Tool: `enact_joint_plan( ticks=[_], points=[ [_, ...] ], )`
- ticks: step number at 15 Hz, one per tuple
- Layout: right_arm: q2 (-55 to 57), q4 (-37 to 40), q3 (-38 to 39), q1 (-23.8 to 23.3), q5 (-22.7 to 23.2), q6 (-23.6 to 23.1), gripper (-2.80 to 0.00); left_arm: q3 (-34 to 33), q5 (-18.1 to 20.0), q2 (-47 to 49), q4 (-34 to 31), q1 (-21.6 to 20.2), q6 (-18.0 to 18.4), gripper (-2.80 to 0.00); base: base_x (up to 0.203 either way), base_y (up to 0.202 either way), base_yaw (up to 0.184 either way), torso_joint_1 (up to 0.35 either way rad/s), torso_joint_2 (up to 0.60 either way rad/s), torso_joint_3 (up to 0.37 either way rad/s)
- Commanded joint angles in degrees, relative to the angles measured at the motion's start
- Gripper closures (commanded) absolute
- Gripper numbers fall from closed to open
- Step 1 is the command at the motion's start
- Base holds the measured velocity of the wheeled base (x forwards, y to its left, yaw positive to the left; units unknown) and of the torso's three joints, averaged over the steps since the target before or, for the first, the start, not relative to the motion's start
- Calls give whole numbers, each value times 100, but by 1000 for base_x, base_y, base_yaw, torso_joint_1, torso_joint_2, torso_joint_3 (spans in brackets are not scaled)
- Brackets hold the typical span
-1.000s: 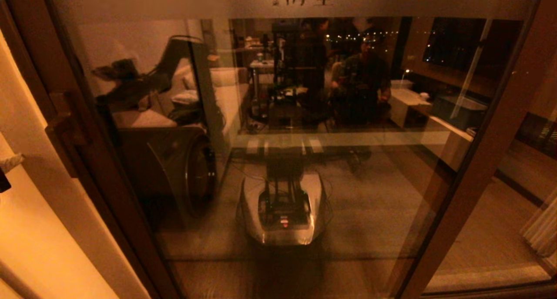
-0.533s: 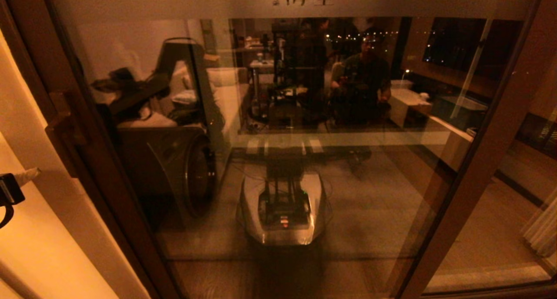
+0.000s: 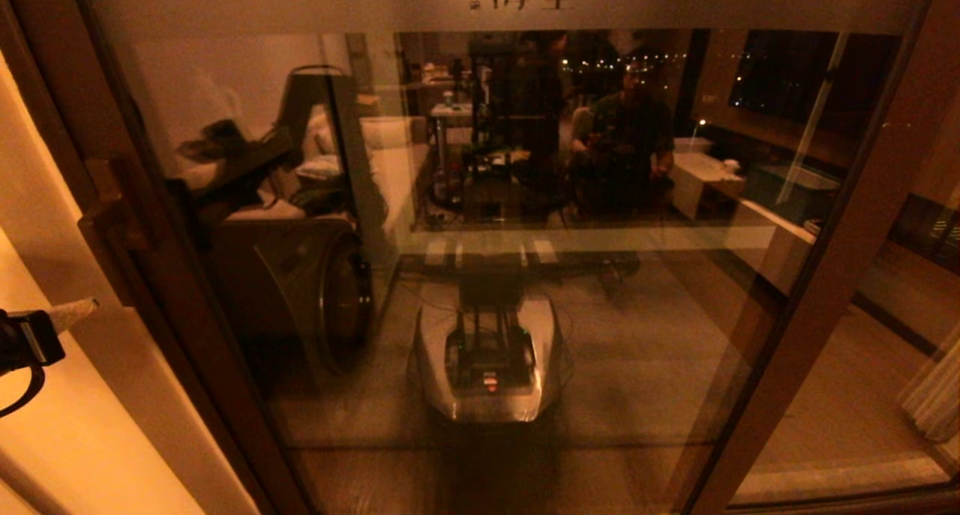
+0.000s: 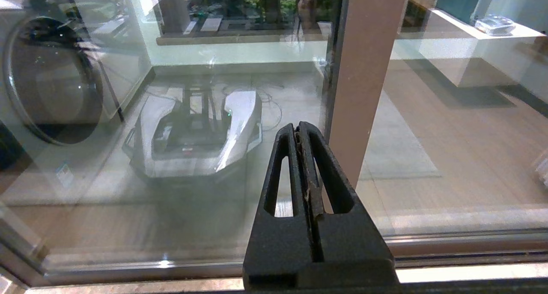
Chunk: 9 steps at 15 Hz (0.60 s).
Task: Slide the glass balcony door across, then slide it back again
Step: Close the slid door
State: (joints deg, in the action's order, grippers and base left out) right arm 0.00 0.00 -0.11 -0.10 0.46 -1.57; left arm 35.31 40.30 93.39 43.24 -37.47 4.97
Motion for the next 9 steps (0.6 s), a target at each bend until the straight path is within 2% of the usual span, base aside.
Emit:
enact_joint_plan(
  ticks=[1,7,9],
  points=[
    [9,-1,-5,1,2,-5,0,102,-1,184,29,111,133,0,0,0,0,0,0,0],
    [9,0,2,1,-2,-1,0,248,-283,421,89,249,304,0,0,0,0,0,0,0],
    [9,-1,2,1,-2,-9,0,213,-469,591,594,255,330,0,0,0,0,0,0,0]
  ],
)
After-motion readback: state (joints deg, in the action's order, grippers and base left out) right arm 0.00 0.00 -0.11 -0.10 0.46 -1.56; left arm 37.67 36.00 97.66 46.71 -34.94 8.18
